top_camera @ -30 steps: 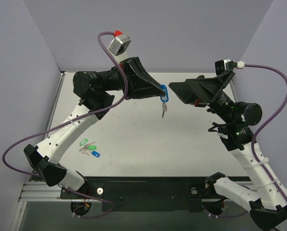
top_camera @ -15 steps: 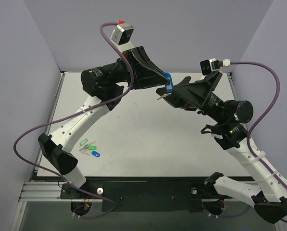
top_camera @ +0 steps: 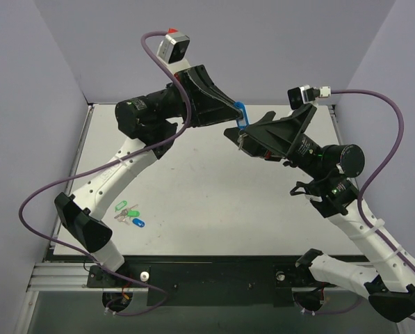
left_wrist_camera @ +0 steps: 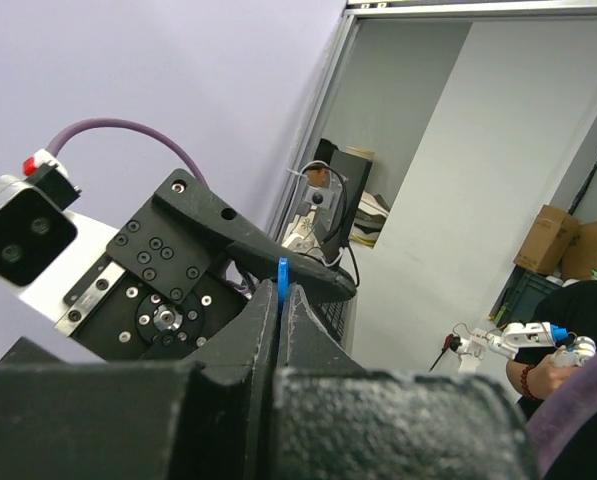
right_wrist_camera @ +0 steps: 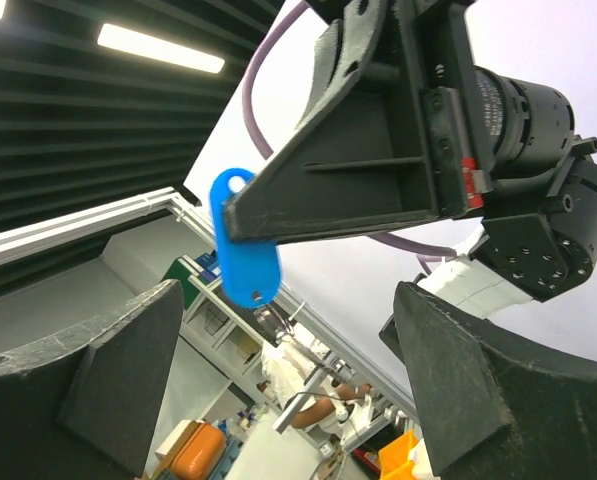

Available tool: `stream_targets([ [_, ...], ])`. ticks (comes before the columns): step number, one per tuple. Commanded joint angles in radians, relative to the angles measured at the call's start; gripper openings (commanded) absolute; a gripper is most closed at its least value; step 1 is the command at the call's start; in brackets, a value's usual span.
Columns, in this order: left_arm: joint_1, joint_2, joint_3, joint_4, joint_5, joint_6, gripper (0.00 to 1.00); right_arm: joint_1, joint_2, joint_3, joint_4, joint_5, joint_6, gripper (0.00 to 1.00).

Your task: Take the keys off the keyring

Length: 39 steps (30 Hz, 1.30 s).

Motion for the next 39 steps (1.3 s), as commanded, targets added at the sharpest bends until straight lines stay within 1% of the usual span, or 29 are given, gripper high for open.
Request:
stream_targets([
  [1, 0.025, -0.037, -0.011, 0.054, -0.023, 0.004, 0.00, 0.011, -0.019, 0.052, 0.067, 0.009, -0.022, 0.80],
  [4, 0.039, -0.045, -0.032, 0.063, -0.030, 0.001, 0.00, 0.013, -0.017, 0.055, 0.065, 0.012, -0.023, 0.76],
  [22, 0.103, -0.119, -0.160, 0.085, -0.082, 0.015, 0.00, 0.021, -0.040, 0.020, 0.033, 0.050, -0.042, 0.63],
  [30, 0.106, -0.157, -0.189, -0.005, -0.088, 0.102, 0.00, 0.019, -0.031, 0.015, 0.011, 0.090, -0.048, 0.54],
  [39, 0.106, -0.182, -0.215, -0.058, -0.102, 0.147, 0.00, 0.021, -0.016, 0.011, 0.007, 0.093, -0.040, 0.44],
])
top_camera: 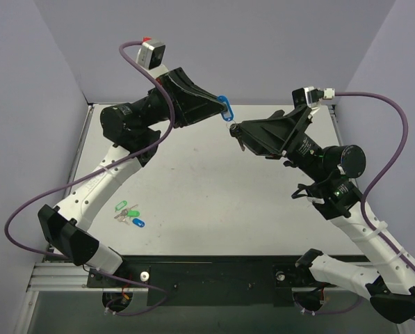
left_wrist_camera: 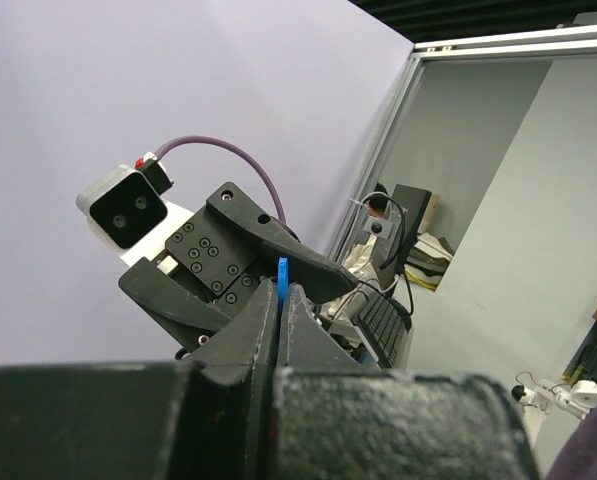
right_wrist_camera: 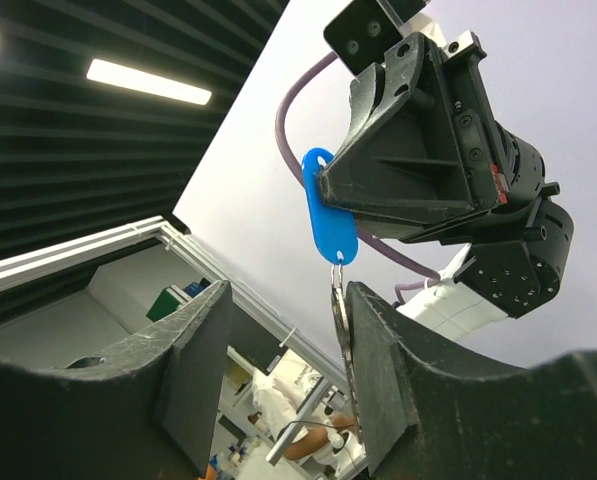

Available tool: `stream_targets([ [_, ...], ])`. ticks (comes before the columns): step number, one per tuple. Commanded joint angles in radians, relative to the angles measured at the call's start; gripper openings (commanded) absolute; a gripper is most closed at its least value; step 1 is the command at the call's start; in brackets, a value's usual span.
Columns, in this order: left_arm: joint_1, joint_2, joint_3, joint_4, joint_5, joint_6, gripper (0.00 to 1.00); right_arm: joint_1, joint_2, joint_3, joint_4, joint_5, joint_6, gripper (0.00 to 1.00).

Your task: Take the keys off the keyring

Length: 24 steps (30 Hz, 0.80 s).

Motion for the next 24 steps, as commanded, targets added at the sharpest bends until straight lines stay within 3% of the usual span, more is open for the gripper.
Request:
stream_targets([
  [1, 0.005, -0.044, -0.002, -0.031, -0.027, 0.055, 0.00, 0.008, 0.002, 0.002, 0.065, 0.011, -0.004, 0.41],
  [24, 0.005, -0.082, -0.031, -0.100, -0.059, 0.125, 0.00, 0.011, 0.008, 0.002, -0.018, 0.028, -0.027, 0.25],
])
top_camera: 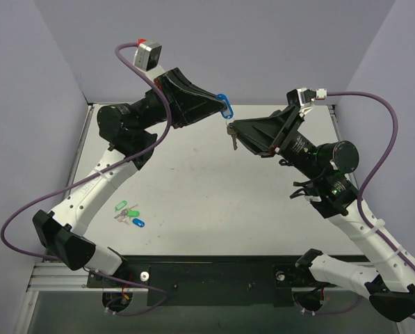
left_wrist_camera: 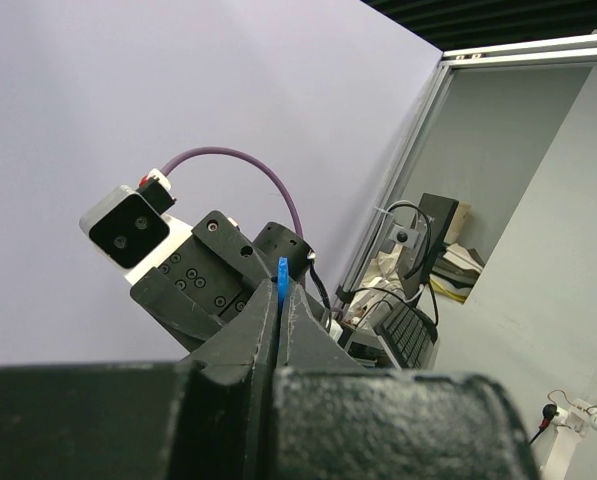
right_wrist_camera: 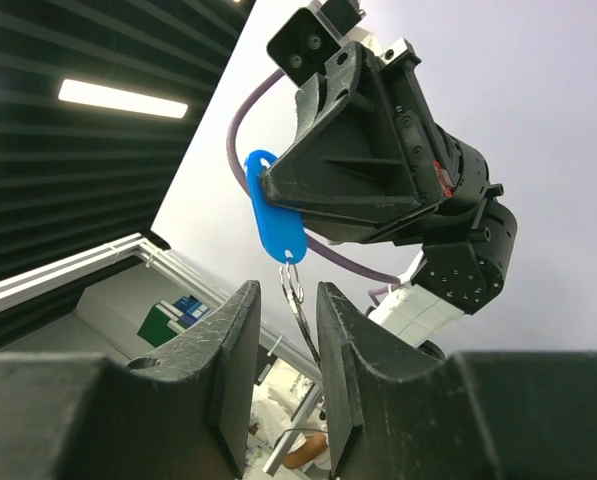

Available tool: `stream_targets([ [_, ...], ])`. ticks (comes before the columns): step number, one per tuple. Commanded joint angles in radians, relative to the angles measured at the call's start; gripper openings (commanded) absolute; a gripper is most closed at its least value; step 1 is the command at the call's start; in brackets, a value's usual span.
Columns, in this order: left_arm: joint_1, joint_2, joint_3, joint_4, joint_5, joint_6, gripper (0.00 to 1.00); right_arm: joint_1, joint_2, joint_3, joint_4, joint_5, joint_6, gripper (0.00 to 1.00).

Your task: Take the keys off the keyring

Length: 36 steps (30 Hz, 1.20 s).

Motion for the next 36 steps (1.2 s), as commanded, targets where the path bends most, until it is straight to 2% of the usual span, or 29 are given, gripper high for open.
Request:
stream_targets([
  [1, 0.005, -0.039, -0.007, -0.003, -0.023, 0.025, 0.00, 0.008, -0.008, 0.006, 0.037, 0.007, -0.027, 0.24],
  [11, 0.005, -0.048, -0.015, -0.015, -0.026, 0.038, 0.00, 0.010, -0.008, 0.008, 0.017, 0.015, -0.032, 0.18],
  [16, 0.005, -0.053, -0.015, -0.032, -0.028, 0.050, 0.00, 0.010, -0.008, 0.024, -0.037, 0.001, -0.053, 0.10],
  [21, 0.005, -0.059, -0.020, -0.042, -0.032, 0.061, 0.00, 0.010, -0.010, 0.040, -0.066, -0.002, -0.073, 0.09],
  [23, 0.005, -0.063, -0.024, -0.040, -0.036, 0.062, 0.00, 0.011, -0.013, 0.041, -0.069, -0.003, -0.078, 0.00],
  [32, 0.011, -0.120, -0.081, -0.086, -0.080, 0.108, 0.00, 0.008, -0.016, 0.058, -0.135, -0.020, -0.122, 0.00],
  [34, 0.019, -0.155, -0.116, -0.101, -0.095, 0.130, 0.04, 0.007, -0.018, 0.077, -0.179, -0.042, -0.153, 0.00],
  [35, 0.022, -0.178, -0.142, -0.111, -0.103, 0.143, 0.11, 0.005, -0.019, 0.095, -0.227, -0.048, -0.180, 0.00],
  [36, 0.029, -0.206, -0.171, -0.130, -0.102, 0.151, 0.14, 0.002, -0.019, 0.116, -0.251, -0.056, -0.212, 0.00],
])
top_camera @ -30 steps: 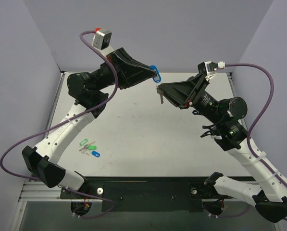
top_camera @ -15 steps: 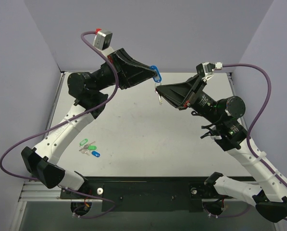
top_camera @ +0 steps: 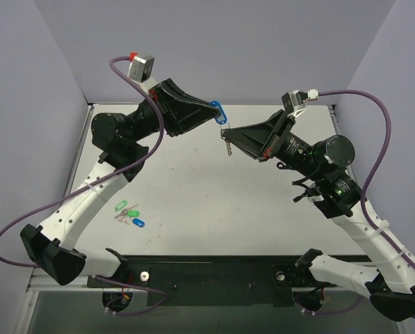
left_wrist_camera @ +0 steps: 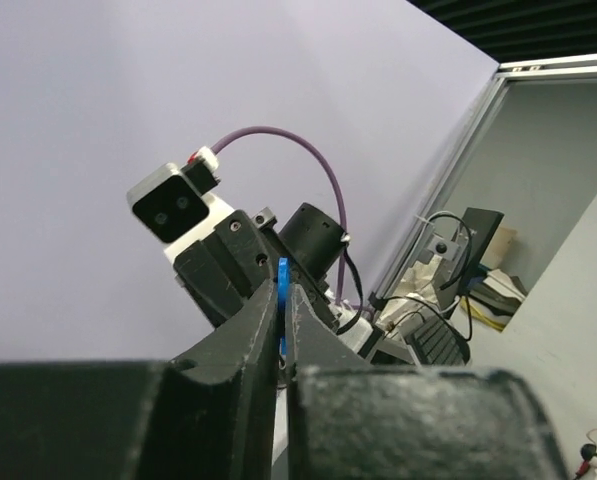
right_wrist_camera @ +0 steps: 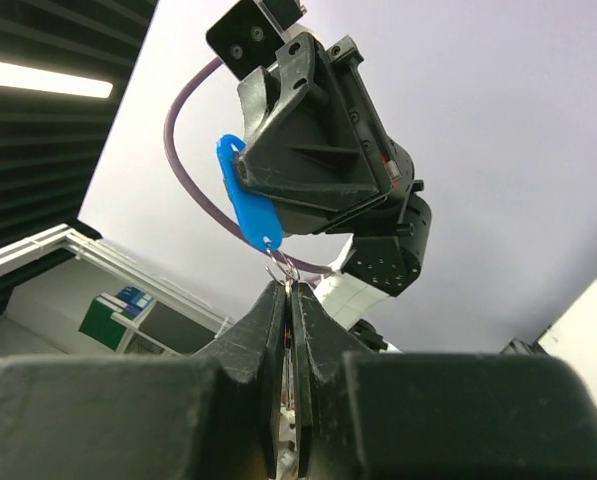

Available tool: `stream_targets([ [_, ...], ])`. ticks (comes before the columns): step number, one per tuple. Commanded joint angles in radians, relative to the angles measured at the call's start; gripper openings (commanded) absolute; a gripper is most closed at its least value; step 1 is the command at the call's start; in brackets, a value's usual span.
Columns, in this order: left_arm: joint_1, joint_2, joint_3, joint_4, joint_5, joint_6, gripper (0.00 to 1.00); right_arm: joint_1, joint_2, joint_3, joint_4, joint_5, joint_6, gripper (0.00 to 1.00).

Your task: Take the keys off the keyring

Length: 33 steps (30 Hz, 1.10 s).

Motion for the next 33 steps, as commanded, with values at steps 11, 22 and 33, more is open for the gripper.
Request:
stream_targets([
  [11, 0.103, -0.407, -0.210, -0.490, -0.154, 0.318, 0.80, -0.023, 0.016, 0.230, -0.534, -0.226, -0.373, 0.00],
  [22, 0.088, -0.346, -0.077, -0.811, 0.155, 0.499, 0.69, -0.023, 0.038, 0.298, -0.766, -0.418, -0.560, 0.00],
  [33, 0.009, -0.284, -0.061, -0.858, 0.277, 0.470, 0.65, -0.021, 0.058, 0.333, -0.818, -0.484, -0.607, 0.00],
])
